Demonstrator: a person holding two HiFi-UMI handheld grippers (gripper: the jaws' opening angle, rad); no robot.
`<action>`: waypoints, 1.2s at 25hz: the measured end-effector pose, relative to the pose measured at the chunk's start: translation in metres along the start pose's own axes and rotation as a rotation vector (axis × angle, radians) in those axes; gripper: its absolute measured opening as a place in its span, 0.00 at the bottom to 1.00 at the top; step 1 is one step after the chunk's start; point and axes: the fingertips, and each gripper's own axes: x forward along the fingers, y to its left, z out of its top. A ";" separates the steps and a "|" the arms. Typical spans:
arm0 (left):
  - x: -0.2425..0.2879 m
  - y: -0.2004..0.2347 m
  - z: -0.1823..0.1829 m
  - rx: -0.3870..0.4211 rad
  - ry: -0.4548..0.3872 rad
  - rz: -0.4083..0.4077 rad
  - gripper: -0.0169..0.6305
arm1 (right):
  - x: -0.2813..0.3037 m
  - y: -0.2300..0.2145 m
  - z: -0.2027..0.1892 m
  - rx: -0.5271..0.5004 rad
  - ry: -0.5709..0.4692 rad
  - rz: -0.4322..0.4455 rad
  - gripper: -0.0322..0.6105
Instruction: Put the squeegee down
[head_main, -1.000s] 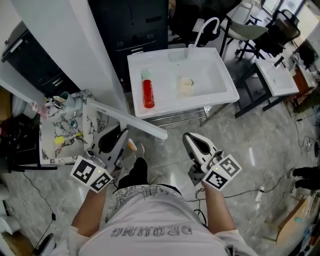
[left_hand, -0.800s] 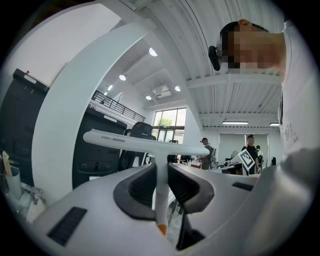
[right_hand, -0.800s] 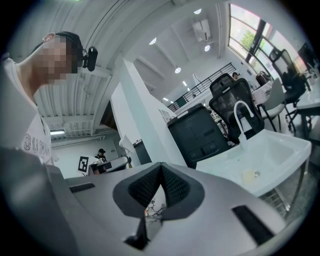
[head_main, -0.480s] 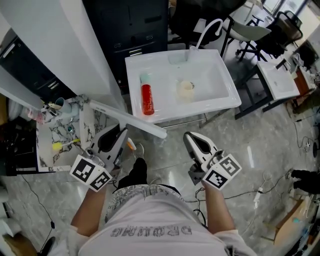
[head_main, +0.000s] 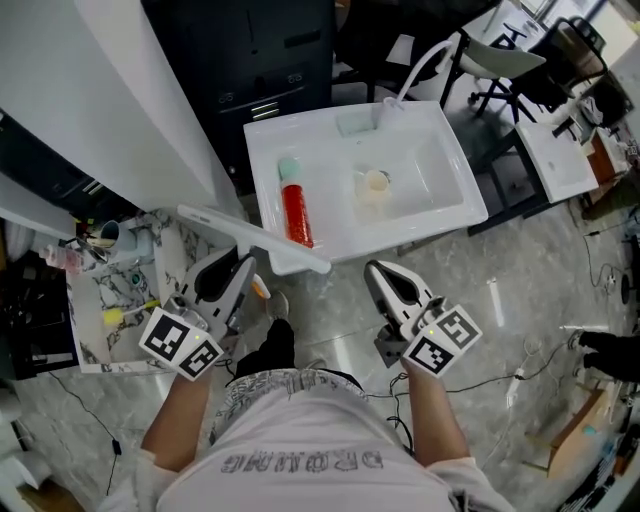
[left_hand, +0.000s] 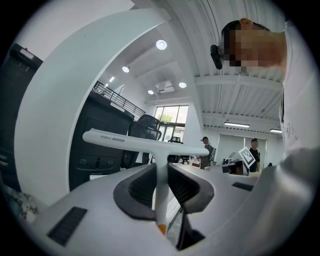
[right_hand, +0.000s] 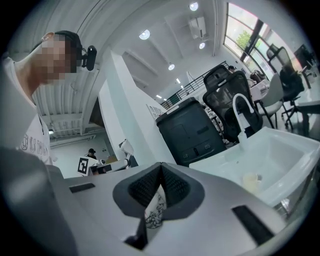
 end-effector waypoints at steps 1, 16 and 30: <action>0.003 0.007 0.001 -0.005 0.002 -0.002 0.16 | 0.007 -0.002 0.002 0.000 0.003 -0.004 0.06; 0.057 0.098 0.026 -0.031 0.026 -0.074 0.16 | 0.113 -0.033 0.029 0.022 0.032 -0.052 0.06; 0.084 0.124 0.046 0.028 0.028 -0.166 0.16 | 0.166 -0.046 0.043 0.031 0.026 -0.094 0.06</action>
